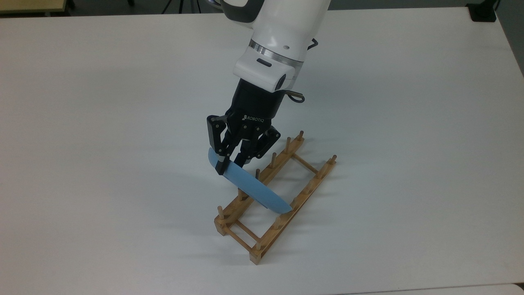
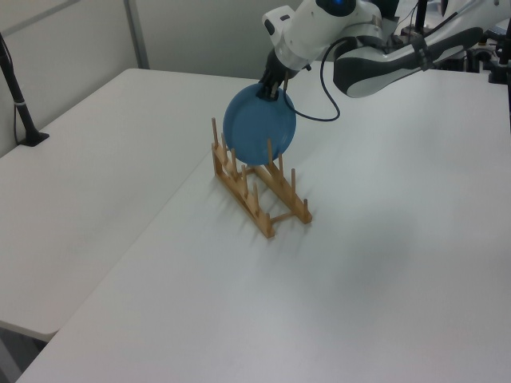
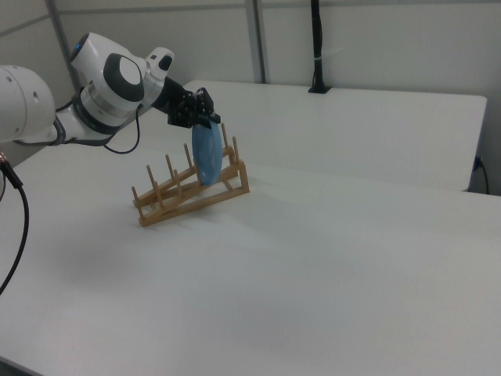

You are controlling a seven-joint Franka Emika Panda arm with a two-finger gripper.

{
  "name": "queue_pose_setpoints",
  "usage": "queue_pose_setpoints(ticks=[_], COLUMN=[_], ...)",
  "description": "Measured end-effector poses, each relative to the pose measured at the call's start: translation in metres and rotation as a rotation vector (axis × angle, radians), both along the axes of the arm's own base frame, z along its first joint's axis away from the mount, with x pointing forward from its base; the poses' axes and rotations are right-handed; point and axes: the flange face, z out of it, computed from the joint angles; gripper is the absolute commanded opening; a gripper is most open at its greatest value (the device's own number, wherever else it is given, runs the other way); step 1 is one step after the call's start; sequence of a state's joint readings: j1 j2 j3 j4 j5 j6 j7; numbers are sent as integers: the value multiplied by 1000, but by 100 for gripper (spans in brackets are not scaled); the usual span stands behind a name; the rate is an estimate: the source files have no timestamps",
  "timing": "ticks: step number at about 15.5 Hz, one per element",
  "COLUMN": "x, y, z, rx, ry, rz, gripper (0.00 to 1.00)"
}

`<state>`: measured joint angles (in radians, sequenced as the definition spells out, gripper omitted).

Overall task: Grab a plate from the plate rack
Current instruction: 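Close the gripper on the blue plate's rim, then lift the blue plate up out of the rack slots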

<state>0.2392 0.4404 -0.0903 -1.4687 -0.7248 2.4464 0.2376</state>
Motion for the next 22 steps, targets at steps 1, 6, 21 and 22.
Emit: queue_pose_setpoints(ticks=[1,6,21,22], x=[0,0,-11,-13], y=[0,1,-22,-31], z=[1,3,82,91], rx=[-3,-5,137,170], ry=[-2,-6,-141,-149], rz=[1,3,-97,-118], gripper=[7,5,5,5])
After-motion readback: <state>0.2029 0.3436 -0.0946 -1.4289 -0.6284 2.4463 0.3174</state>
